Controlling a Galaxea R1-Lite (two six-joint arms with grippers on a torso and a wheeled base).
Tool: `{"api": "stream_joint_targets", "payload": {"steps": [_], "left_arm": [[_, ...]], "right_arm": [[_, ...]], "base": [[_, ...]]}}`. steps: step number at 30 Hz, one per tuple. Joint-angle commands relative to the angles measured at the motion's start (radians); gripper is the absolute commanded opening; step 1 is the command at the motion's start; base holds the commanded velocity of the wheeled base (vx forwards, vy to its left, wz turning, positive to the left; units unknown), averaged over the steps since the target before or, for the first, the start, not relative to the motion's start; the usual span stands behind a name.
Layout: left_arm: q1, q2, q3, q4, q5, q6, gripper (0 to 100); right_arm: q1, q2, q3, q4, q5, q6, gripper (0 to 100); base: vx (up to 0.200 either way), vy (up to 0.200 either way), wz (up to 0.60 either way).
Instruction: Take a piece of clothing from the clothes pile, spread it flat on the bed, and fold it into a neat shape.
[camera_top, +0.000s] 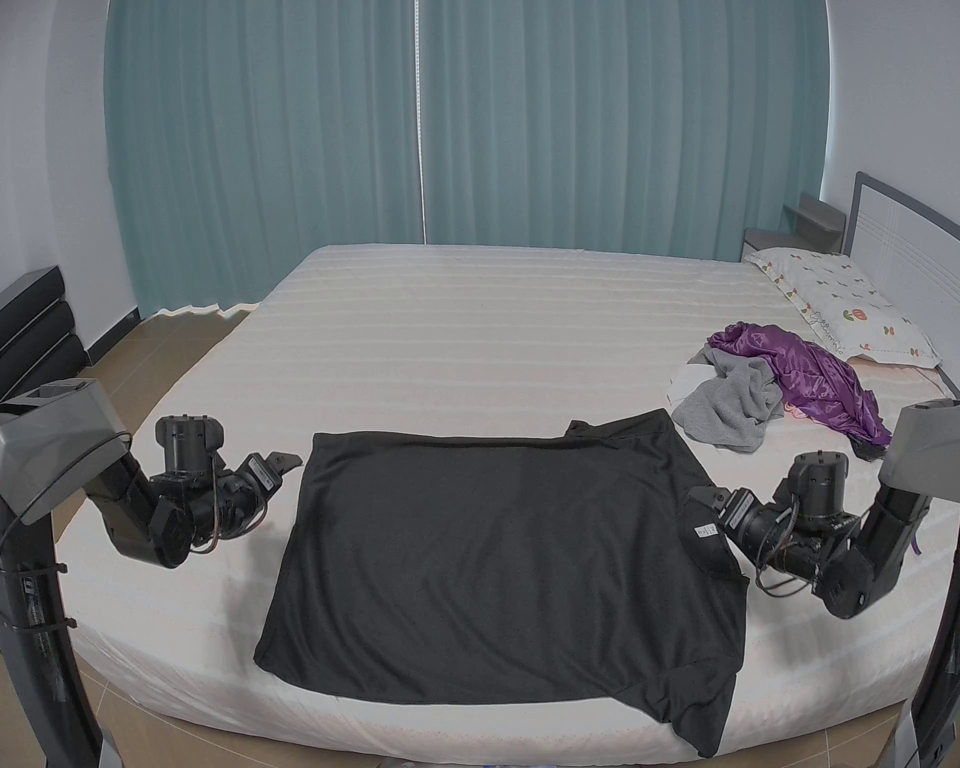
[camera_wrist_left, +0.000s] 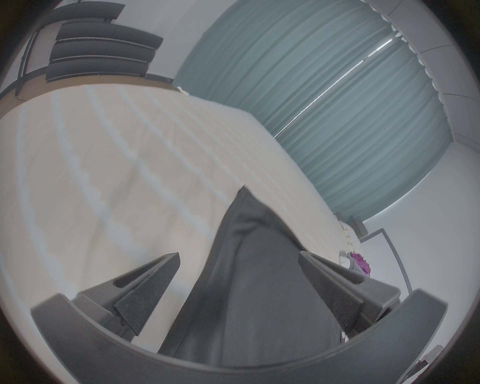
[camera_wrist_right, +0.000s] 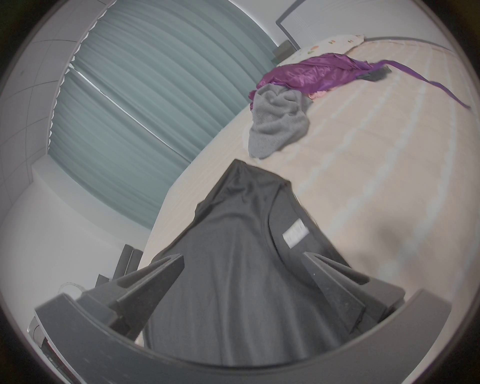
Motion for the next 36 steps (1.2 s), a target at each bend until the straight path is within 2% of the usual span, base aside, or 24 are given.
{"api": "stream_joint_targets", "payload": {"steps": [1, 2, 5, 11, 15, 21, 27, 36], "left_arm": [[-0.011, -0.178, 0.257, -0.033, -0.022, -0.007, 100], [-0.011, -0.177, 0.299, -0.039, -0.022, -0.013, 100], [-0.011, -0.178, 0.352, -0.068, -0.022, -0.031, 100], [-0.013, -0.178, 0.443, -0.12, -0.022, -0.03, 100], [-0.022, -0.169, 0.53, -0.159, -0.022, -0.027, 100], [-0.048, -0.169, 0.607, -0.159, -0.013, -0.019, 100], [-0.05, -0.162, 0.595, -0.159, -0.01, -0.019, 100], [-0.063, -0.046, 0.491, -0.159, 0.036, -0.019, 100]], "right_arm": [[0.057, -0.143, 0.258, -0.116, 0.029, 0.059, 100], [0.059, -0.145, 0.298, -0.155, 0.03, 0.104, 100], [0.059, -0.143, 0.333, -0.191, 0.032, 0.136, 100], [0.057, -0.143, 0.377, -0.199, 0.033, 0.16, 100], [0.057, -0.145, 0.411, -0.204, 0.064, 0.179, 100], [0.057, -0.14, 0.437, -0.247, 0.067, 0.179, 100], [0.065, -0.132, 0.45, -0.265, 0.069, 0.18, 100], [0.065, -0.126, 0.451, -0.265, 0.07, 0.18, 100]], "base": [[0.0, 0.0, 0.0], [0.0, 0.0, 0.0], [-0.133, 0.0, 0.0], [-0.2, 0.0, 0.0], [-0.2, 0.0, 0.0], [0.0, 0.0, 0.0], [0.0, 0.0, 0.0], [0.0, 0.0, 0.0]]}}
